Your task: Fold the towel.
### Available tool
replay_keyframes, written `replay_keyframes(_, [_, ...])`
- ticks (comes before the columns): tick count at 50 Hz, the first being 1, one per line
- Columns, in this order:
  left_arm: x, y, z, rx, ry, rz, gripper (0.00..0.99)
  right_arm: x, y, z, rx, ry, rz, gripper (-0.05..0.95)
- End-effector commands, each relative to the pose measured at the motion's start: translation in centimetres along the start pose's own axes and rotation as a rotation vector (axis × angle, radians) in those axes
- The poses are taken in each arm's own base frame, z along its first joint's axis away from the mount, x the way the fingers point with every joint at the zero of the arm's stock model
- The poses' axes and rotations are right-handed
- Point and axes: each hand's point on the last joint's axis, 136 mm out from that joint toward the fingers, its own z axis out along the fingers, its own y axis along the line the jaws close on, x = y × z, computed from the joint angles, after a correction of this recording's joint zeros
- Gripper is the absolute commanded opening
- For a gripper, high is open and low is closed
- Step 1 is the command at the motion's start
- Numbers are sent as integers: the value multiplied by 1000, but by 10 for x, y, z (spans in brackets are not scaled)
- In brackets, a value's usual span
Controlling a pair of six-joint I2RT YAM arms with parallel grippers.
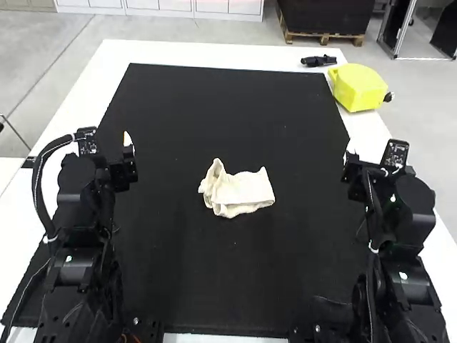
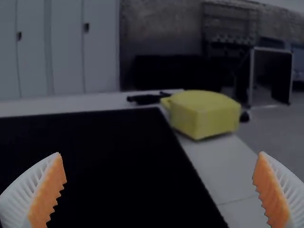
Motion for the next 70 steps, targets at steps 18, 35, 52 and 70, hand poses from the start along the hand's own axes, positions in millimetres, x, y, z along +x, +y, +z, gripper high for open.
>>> replay_keyframes(18, [8,1,0,0,25,6,964,31,20,-3,-130,118,-9,907])
replay_keyframes(35, [8,2,0,-3,25,0,964,43,20,-5,-134,166,-29,910])
replay_keyframes(52, [8,1,0,2,27,-2,964,45,20,-5,-135,172,-34,910])
replay_keyframes(70, [8,1,0,2,27,-2,964,45,21,-5,-137,172,-34,908])
